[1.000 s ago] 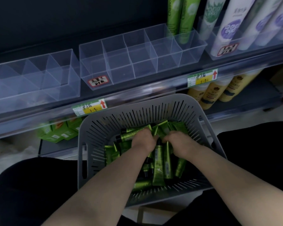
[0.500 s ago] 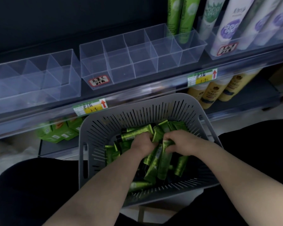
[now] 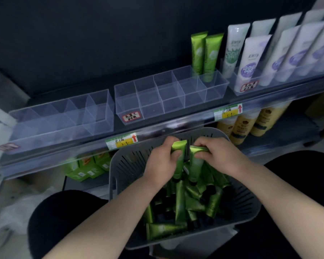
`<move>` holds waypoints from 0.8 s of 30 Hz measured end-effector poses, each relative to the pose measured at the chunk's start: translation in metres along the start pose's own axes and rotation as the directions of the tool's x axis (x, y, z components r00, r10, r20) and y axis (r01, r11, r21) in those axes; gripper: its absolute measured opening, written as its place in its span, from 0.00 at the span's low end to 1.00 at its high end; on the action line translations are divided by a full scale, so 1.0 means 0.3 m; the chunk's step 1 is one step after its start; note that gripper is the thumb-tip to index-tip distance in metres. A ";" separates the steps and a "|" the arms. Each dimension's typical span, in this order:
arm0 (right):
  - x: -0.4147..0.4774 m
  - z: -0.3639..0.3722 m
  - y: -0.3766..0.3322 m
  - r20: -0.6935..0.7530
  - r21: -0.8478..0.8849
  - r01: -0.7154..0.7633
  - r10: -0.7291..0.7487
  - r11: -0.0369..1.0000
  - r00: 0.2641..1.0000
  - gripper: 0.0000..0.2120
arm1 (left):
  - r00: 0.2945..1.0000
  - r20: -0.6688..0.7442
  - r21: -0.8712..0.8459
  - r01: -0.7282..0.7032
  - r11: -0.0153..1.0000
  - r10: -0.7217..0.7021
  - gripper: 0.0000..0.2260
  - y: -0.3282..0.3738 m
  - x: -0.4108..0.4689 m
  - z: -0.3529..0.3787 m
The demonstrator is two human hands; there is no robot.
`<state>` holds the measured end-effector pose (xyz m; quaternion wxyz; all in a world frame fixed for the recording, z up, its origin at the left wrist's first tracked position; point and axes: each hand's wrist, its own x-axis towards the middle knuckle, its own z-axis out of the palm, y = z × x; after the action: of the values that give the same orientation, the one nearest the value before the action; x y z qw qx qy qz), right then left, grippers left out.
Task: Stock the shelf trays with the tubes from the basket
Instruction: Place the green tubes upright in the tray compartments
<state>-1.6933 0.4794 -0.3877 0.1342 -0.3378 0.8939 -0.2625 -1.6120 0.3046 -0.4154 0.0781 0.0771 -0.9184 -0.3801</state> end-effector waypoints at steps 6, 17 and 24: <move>0.016 -0.202 -0.078 -0.245 -0.081 0.085 -0.102 0.993 0.964 0.07 | 0.960 -0.251 -0.063 -0.143 0.988 0.123 0.04 0.183 0.111 -0.172; 0.119 -0.482 -0.126 -0.597 -0.152 0.091 -0.164 0.984 0.785 0.09 | 0.880 -0.474 -0.294 -0.202 0.934 0.041 0.09 0.394 0.464 -0.327; 0.266 -0.531 -0.148 -0.660 -0.122 0.161 -0.202 0.979 0.724 0.09 | 0.873 -0.487 -0.210 -0.109 0.972 -0.007 0.05 0.389 0.674 -0.343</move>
<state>-1.7948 0.4576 -0.2364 -0.2313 -0.3105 0.8519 -0.3527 -1.7980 0.2750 -0.2434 0.3240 0.1358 -0.8209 -0.4503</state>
